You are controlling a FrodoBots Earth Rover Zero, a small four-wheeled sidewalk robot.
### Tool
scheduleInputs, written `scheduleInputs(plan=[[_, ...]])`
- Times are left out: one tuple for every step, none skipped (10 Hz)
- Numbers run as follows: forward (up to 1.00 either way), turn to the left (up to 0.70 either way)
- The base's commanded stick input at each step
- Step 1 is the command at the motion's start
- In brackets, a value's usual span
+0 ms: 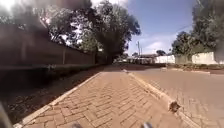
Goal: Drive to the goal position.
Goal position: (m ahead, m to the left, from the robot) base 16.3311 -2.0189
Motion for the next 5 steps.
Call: scheduleInputs(plan=[[0.70, 0.00], [0.70, 0.00], [0.70, 0.00], [0.70, 0.00], [0.70, 0.00]])
